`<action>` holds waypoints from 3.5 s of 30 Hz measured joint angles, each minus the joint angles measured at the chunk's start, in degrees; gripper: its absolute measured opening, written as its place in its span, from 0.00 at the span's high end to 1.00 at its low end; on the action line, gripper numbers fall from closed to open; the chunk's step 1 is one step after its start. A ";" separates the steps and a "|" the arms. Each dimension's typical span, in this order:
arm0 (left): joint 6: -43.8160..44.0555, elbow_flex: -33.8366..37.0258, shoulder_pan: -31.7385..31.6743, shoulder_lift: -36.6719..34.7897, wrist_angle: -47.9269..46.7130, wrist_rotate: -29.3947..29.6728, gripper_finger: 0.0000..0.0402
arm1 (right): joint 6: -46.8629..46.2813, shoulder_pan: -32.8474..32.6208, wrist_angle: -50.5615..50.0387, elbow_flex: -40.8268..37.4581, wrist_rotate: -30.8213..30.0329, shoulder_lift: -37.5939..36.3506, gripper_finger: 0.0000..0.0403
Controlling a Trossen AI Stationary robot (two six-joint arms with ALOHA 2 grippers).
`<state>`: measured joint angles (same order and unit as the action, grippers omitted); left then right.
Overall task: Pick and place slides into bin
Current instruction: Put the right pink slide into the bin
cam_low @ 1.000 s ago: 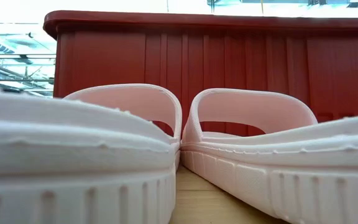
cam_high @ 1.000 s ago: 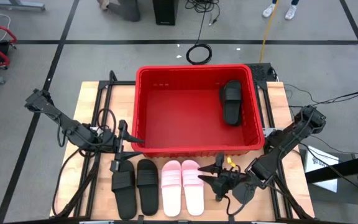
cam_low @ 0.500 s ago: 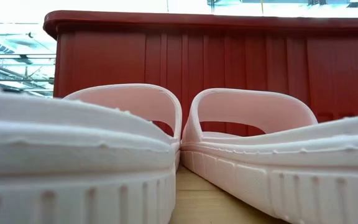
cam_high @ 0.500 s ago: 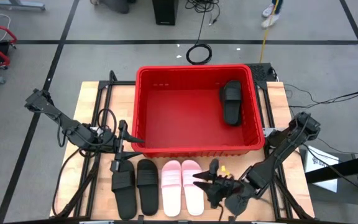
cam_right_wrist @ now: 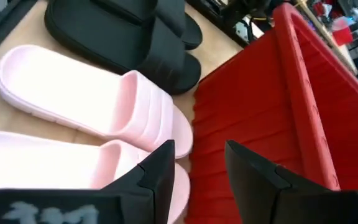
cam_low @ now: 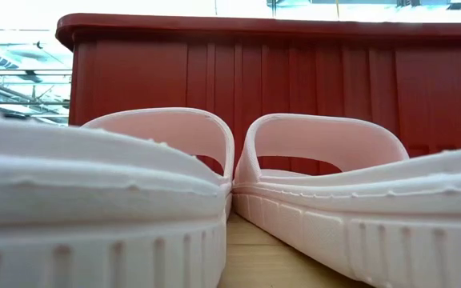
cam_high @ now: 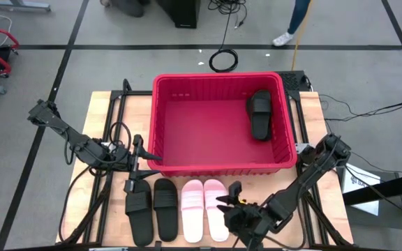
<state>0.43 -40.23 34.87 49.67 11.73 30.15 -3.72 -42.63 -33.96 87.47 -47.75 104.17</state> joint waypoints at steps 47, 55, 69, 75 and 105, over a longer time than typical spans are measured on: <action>3.82 0.00 0.00 0.00 -4.40 -0.02 0.54 | -4.84 0.68 -7.03 6.81 9.61 15.81 0.68; 3.87 0.00 0.00 0.00 -4.64 -0.02 0.54 | -4.08 1.12 -7.08 6.72 7.16 15.81 0.68; 3.98 0.02 0.00 0.00 -4.66 -0.02 0.54 | -3.14 2.12 -4.47 2.66 4.40 15.92 0.68; 3.98 0.02 0.00 0.00 -4.66 -0.02 0.54 | -3.20 2.16 -3.97 0.09 4.40 15.92 0.68; 3.91 0.02 -0.01 -0.01 -4.66 -0.02 0.54 | -4.64 4.19 0.49 -0.91 4.03 15.92 0.85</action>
<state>4.34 -40.21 34.86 49.66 7.07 30.13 -8.36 -38.44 -33.48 86.56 -43.72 120.09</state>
